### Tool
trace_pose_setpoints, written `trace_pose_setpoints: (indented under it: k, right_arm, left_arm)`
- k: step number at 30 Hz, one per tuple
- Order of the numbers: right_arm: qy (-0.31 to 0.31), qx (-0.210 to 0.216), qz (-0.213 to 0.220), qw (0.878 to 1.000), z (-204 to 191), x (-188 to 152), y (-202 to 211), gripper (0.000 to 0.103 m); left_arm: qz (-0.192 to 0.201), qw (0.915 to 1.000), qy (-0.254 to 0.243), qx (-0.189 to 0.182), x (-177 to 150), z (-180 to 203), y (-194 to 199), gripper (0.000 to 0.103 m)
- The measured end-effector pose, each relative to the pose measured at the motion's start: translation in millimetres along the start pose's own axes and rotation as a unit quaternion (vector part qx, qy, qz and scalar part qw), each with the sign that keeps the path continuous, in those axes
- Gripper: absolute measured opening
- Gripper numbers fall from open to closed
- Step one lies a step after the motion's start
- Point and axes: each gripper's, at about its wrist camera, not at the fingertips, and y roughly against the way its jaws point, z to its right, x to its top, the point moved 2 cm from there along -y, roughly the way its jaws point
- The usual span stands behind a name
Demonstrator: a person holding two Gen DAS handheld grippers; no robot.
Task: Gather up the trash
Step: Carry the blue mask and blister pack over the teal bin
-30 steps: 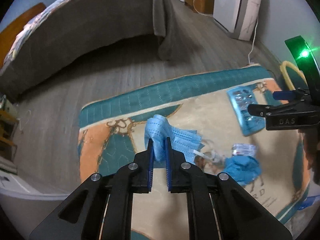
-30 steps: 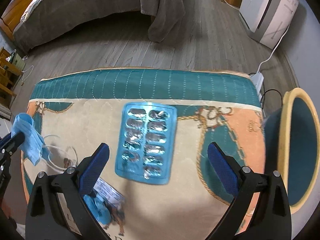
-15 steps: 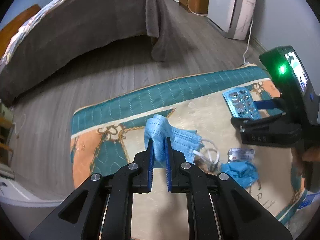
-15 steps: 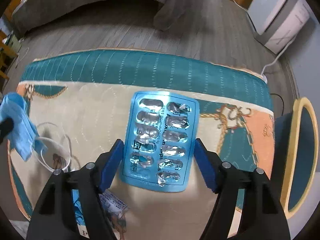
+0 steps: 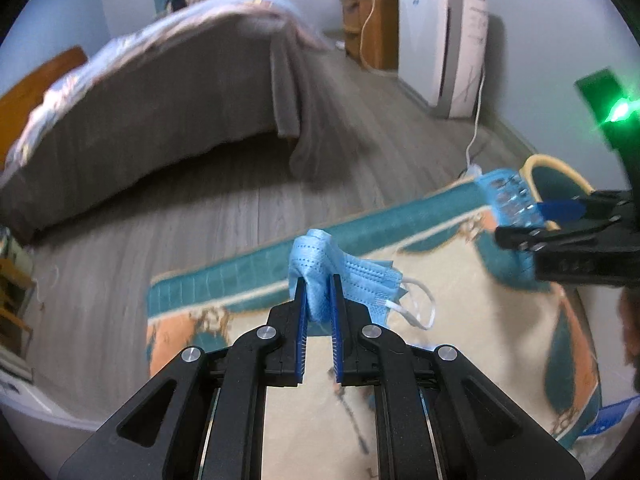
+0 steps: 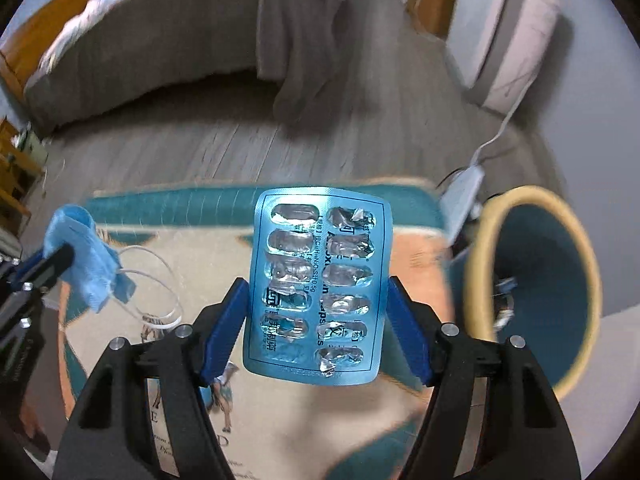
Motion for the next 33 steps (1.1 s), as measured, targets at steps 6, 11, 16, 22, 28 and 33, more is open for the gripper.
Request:
trace_pose_setpoints:
  k: [6, 11, 16, 22, 28, 33]
  right_arm:
    - [-0.029, -0.002, 0.039, 0.999, 48, 2, 44, 0.068]
    - [-0.002, -0.009, 0.058, 0.998, 58, -1, 58, 0.068]
    - [0.014, -0.015, 0.064, 0.998, 73, -3, 62, 0.068]
    - [-0.015, -0.020, 0.057, 0.998, 111, -10, 60, 0.068]
    - [-0.052, -0.023, 0.056, 0.997, 146, -9, 57, 0.068]
    - [-0.084, -0.031, 0.053, 0.995, 170, -14, 55, 0.069]
  left_arm:
    - [0.030, 0.9995, -0.006, -0.013, 7, 28, 16, 0.011]
    - [0.023, 0.9990, 0.008, -0.037, 4, 47, 18, 0.011]
    - [0.025, 0.9981, 0.004, -0.057, 4, 74, 26, 0.011]
    - [0.031, 0.9968, -0.004, -0.073, 14, 110, 29, 0.011]
    - [0.026, 0.9951, -0.013, -0.095, 30, 145, 23, 0.011]
    - [0.022, 0.9939, -0.025, -0.105, 42, 168, 17, 0.011]
